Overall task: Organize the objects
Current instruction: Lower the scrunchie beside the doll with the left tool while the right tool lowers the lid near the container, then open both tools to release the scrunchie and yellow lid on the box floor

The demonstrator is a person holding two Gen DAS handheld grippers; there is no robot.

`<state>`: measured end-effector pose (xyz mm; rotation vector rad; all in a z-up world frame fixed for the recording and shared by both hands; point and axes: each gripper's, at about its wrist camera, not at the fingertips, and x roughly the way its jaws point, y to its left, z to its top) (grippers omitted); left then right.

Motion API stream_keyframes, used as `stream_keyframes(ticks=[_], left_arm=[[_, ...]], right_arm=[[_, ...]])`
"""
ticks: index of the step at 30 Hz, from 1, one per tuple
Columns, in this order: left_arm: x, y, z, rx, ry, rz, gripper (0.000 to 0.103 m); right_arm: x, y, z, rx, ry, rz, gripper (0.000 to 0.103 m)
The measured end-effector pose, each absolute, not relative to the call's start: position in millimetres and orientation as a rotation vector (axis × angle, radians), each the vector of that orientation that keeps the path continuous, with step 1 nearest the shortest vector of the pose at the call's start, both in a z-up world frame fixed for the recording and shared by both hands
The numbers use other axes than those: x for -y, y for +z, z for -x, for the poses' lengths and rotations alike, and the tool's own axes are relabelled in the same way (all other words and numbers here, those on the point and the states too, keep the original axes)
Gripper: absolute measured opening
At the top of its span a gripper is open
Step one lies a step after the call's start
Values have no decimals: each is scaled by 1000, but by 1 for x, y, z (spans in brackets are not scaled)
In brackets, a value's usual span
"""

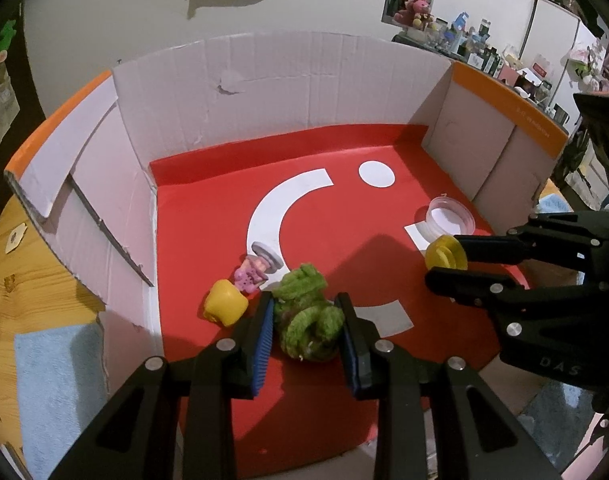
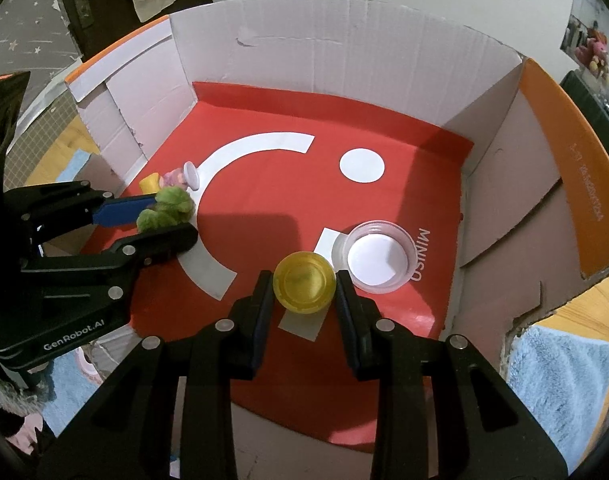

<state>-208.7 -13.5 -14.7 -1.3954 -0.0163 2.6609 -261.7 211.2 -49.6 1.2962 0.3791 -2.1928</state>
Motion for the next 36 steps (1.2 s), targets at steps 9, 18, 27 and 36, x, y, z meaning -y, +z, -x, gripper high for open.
stream_keyframes(ticks=[9, 18, 27, 36], left_arm=[[14, -15, 209, 13, 2664, 1393, 33], [14, -13, 208, 16, 2661, 1387, 38], [10, -11, 202, 5, 2660, 1372, 40], [9, -7, 197, 1, 2680, 1348, 46]], right_arm=[[-211, -49, 261, -367, -2189, -1297, 30], [-212, -47, 259, -354, -2185, -1292, 32], [-210, -45, 252, -343, -2186, -1273, 51], [-207, -40, 249, -339, -2184, -1257, 51]])
